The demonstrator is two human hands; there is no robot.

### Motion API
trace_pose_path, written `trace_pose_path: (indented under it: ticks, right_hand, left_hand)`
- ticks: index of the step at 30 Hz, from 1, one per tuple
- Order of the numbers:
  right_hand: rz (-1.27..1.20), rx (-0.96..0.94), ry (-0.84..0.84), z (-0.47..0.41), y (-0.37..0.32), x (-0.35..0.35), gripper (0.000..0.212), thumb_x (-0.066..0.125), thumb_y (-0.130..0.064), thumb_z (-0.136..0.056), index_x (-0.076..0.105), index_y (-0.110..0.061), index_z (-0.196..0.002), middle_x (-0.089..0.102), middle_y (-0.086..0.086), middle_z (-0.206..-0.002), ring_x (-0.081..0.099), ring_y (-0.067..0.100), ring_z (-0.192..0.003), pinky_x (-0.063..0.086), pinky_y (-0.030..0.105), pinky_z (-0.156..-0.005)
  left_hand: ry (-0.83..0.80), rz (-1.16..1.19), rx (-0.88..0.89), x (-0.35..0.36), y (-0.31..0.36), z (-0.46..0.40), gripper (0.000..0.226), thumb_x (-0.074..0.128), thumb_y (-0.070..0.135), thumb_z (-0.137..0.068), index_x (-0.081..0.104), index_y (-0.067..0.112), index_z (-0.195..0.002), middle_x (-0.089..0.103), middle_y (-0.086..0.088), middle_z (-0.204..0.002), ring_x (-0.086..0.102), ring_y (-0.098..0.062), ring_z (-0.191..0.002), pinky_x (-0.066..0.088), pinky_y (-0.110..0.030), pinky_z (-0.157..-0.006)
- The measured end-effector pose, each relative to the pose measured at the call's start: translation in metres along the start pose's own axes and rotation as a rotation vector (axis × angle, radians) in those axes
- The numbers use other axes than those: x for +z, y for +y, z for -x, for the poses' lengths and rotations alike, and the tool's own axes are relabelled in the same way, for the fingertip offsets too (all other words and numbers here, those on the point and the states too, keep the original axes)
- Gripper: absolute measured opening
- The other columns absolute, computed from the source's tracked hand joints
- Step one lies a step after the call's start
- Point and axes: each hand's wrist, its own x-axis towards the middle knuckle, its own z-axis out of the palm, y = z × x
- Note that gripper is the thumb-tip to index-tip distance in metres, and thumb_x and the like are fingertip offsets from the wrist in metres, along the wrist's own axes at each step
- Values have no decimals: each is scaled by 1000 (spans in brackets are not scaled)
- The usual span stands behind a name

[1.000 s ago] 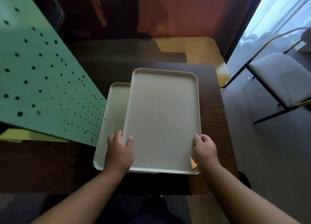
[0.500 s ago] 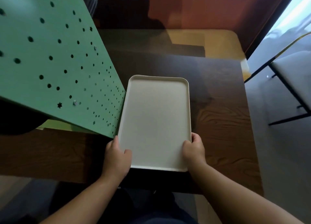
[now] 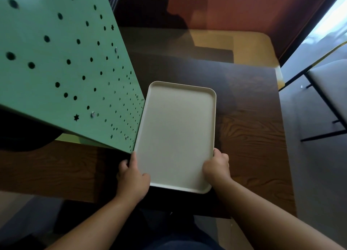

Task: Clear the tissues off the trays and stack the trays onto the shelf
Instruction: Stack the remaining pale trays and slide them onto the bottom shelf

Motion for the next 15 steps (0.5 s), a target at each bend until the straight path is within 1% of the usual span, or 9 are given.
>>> trace_pose_path:
  ticks: [2,3,4,6,8,9,11,13,15]
  right_hand:
    - [24,-16,-4,-2,1,-2,47,38,-12,-82,61,-26,-121,44,5,-110,53,37,-114,47,43,-102]
    - [27,-21,-3,-2,1,-2,50,37,-12,-81,60,-28,-123,44,5,-108,54,36,-112,47,44,-101]
    - [25,-25,-3,-1,1,-1,53,37,-12,-82,58,-31,-127,45,5,-109,54,34,-111,48,44,-100]
    - [7,-33,4,-2,3,0,56,39,-14,-87,52,-34,-138,49,7,-118,54,33,-113,47,44,-101]
    - [-42,-7,28,-4,3,-3,53,43,-17,-90,47,-28,-142,54,11,-128,56,34,-117,47,44,-102]
    - [-80,21,43,-7,4,-6,47,45,-19,-91,49,-23,-138,57,12,-129,57,34,-116,49,45,-101]
    - [-154,71,40,-11,4,-16,32,47,-23,-90,56,-18,-121,65,9,-118,62,31,-106,52,44,-94]
    - [-234,86,11,-13,1,-28,22,48,-23,-88,63,-15,-102,67,7,-103,61,27,-90,52,41,-83]
    - [-285,90,-42,-13,-3,-40,16,50,-17,-87,64,-11,-87,65,10,-92,57,25,-80,46,38,-73]
  left_hand:
    - [2,57,-27,0,1,-2,81,57,17,-85,24,24,-158,33,-15,-149,46,-37,-126,40,-46,-110]
    - [12,81,-29,-1,2,-3,78,57,16,-85,27,23,-157,35,-16,-147,47,-37,-126,41,-46,-110]
    - [20,88,-35,-3,3,-3,75,56,15,-85,31,22,-155,37,-16,-147,47,-36,-127,42,-46,-109]
    - [39,90,-40,-5,4,-3,71,57,14,-84,36,22,-151,41,-16,-144,49,-36,-125,45,-47,-106]
    - [57,89,-42,-7,4,-3,66,59,12,-82,42,20,-146,46,-17,-138,53,-36,-119,48,-48,-102]
    - [69,100,-40,-8,5,-2,63,61,12,-81,45,20,-141,49,-16,-134,55,-36,-115,49,-47,-99]
    - [85,129,-25,-11,8,2,55,63,12,-80,48,20,-132,53,-14,-126,58,-33,-106,52,-46,-94]
    - [76,144,0,-14,11,6,55,62,13,-81,49,20,-135,52,-12,-125,59,-31,-104,52,-44,-93]
    - [67,171,16,-20,14,8,60,59,18,-82,49,21,-140,54,-10,-128,60,-29,-105,53,-44,-95]
